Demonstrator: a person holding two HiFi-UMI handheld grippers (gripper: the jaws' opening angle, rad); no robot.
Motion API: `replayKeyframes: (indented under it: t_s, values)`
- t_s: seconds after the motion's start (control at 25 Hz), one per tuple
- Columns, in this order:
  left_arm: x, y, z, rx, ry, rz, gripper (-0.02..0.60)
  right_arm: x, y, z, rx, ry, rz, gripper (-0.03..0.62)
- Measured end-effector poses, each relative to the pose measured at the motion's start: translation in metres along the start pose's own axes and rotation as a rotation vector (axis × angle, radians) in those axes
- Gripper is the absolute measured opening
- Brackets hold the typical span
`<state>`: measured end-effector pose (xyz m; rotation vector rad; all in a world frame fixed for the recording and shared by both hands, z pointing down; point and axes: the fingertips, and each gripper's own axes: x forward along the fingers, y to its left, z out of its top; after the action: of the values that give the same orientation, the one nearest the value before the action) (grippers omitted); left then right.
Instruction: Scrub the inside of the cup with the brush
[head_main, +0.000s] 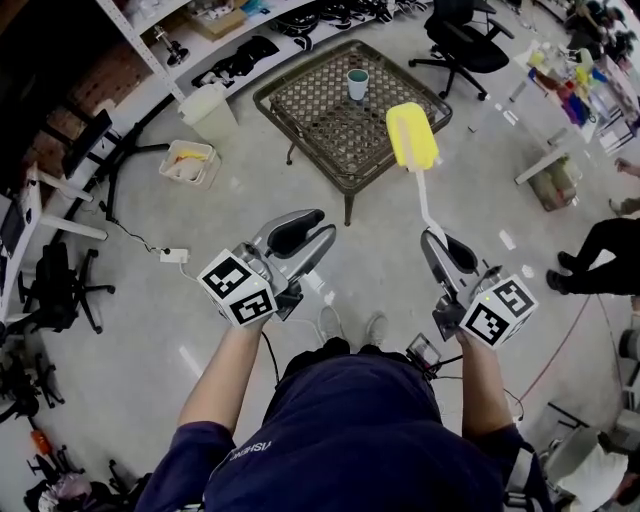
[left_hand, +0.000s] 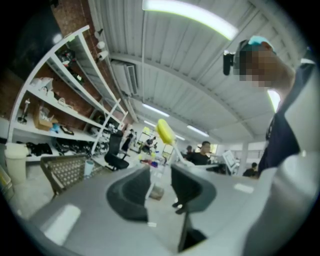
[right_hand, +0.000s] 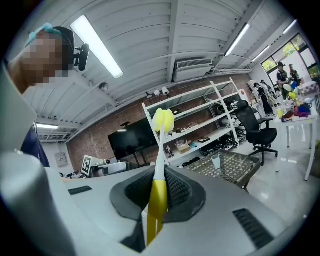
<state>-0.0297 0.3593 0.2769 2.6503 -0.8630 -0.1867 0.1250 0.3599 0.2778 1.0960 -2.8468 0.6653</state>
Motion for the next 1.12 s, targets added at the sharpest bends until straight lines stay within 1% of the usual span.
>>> replayKeyframes:
  t_s: [0.36, 0.56, 0.92, 1.12]
  values:
    - [-0.01, 0.021, 0.005, 0.012, 0.007, -0.022, 0.12, 0.02, 0.006, -0.001, -0.009, -0.016, -0.039, 0.028]
    - [-0.01, 0.033, 0.014, 0.013, 0.006, -0.028, 0.12, 0.03, 0.005, 0.01, -0.019, -0.027, -0.05, 0.028]
    - [0.007, 0.056, 0.018, 0.014, 0.017, -0.034, 0.118, 0.052, -0.015, 0.016, -0.005, -0.035, -0.048, 0.028]
    - [0.029, 0.074, 0.02, 0.003, 0.018, -0.025, 0.12, 0.064, -0.041, 0.022, 0.005, -0.033, -0.042, 0.028]
